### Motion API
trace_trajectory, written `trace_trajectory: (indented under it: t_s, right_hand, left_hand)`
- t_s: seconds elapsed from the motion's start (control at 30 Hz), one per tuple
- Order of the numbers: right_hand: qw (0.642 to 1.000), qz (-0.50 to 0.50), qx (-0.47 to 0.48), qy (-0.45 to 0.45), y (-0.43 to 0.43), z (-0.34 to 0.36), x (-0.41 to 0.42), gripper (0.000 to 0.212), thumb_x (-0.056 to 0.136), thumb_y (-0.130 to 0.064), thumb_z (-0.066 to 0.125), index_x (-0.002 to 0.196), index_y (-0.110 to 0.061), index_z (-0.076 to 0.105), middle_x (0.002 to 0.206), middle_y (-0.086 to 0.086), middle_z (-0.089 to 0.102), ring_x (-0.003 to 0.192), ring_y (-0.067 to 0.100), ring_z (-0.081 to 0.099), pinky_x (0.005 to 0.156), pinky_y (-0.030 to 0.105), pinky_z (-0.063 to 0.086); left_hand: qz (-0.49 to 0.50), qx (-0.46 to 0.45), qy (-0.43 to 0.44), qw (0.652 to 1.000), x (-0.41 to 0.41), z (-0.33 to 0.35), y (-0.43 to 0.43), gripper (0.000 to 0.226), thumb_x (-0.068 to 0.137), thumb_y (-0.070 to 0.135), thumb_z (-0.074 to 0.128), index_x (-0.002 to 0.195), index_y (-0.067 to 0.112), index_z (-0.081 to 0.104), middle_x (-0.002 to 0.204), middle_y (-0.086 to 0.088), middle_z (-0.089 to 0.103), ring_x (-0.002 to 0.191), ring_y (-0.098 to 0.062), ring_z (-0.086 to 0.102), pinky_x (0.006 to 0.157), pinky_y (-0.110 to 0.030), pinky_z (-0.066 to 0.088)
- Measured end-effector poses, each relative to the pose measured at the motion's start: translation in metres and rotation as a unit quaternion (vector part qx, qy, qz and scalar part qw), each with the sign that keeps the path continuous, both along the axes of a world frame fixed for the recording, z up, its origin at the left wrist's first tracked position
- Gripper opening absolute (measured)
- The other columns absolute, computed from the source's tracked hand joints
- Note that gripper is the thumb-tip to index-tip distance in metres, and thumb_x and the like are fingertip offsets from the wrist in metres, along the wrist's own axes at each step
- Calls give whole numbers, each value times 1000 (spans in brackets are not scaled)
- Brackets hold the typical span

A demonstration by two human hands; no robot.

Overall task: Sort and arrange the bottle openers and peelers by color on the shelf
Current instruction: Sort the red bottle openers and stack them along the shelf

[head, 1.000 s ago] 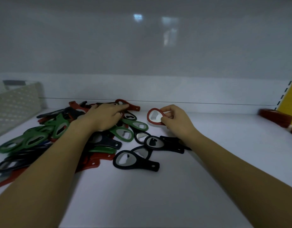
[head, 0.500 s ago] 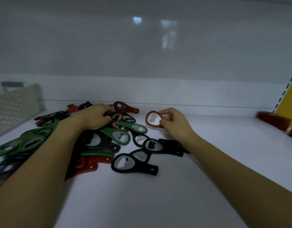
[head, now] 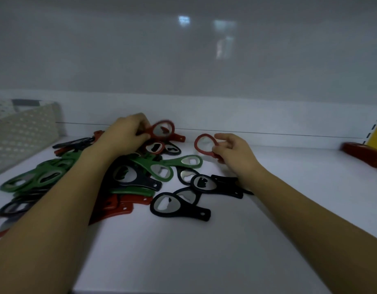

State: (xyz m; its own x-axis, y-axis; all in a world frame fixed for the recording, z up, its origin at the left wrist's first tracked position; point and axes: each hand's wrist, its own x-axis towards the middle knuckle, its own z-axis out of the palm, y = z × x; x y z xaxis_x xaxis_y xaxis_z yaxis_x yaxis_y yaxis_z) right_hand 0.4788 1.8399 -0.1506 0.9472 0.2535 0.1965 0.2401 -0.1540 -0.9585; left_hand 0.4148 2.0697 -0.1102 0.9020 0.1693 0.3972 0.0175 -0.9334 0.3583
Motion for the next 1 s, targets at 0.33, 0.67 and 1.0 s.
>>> trace_trajectory:
  t_s: [0.33,0.67,1.0]
  right_hand:
    - [956,97,248,127,8,14,-15,3,93,-9,52,93,-8,55,89,7,68,77,16,67,74,26,57]
    - [955,53,243,160,8,9,-11,8,87,-6,60,94,-6,56,87,12,67,68,16,67,60,27,57]
    - [971,-12,194,138,3,4,-1,12,86,-2,60,97,-3,61,93,15,67,81,26,64,81,38,53]
  left_hand:
    - [-182,-512,40,839,-5,-6,-82,24,88,0,57,110,5,52,96,-13,71,83,-20,71,71,-27,59]
    - [-206,-249,96,941,5,-19,-76,31,98,24,44,103,2,66,100,-15,68,90,-15,64,92,-39,50]
    - [41,151,206,966,25,-18,2,43,96,13,39,137,21,46,142,-14,37,125,-35,42,105,-45,36]
